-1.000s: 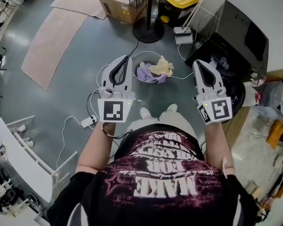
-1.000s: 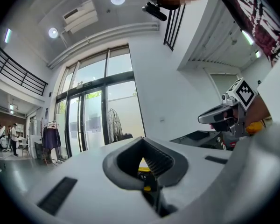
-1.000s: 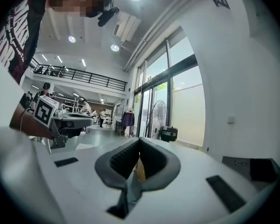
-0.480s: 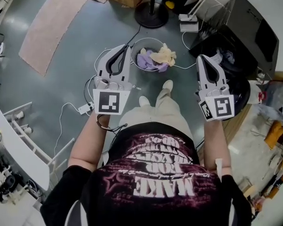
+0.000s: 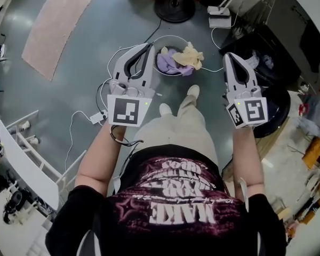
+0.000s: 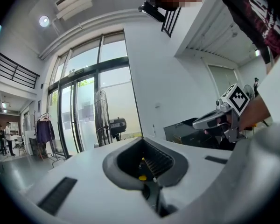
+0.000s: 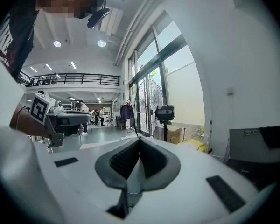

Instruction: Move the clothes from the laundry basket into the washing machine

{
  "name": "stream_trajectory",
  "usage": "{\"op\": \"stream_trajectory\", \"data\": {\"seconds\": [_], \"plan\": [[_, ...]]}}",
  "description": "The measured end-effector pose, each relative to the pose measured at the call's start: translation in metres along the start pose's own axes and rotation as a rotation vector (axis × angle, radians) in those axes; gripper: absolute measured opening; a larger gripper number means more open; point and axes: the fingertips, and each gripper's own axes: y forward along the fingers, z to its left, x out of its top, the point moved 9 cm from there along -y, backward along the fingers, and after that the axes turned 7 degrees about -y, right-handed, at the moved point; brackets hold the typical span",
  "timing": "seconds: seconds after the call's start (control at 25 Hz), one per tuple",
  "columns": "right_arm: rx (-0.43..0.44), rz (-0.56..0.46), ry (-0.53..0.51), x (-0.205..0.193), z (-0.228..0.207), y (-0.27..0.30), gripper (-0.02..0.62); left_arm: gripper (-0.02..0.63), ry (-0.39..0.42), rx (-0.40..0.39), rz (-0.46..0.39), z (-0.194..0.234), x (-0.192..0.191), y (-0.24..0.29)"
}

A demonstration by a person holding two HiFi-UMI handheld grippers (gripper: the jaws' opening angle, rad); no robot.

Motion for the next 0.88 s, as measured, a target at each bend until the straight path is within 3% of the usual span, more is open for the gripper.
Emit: {"op": "stream_trajectory", "data": {"seconds": [0.56, 0.88], "plan": [[0.046, 0.119, 0.044, -0.081, -0.041, 0.057, 0.006, 0.005, -0.035, -0.002, 0.115, -0.01, -0.064, 0.065], [0.076, 0.163, 0.048, -0.126, -0.052, 0.092, 0.005, 0.005, -0.036, -0.009, 0.119, -0.015, -0.1, 0.102]]}}
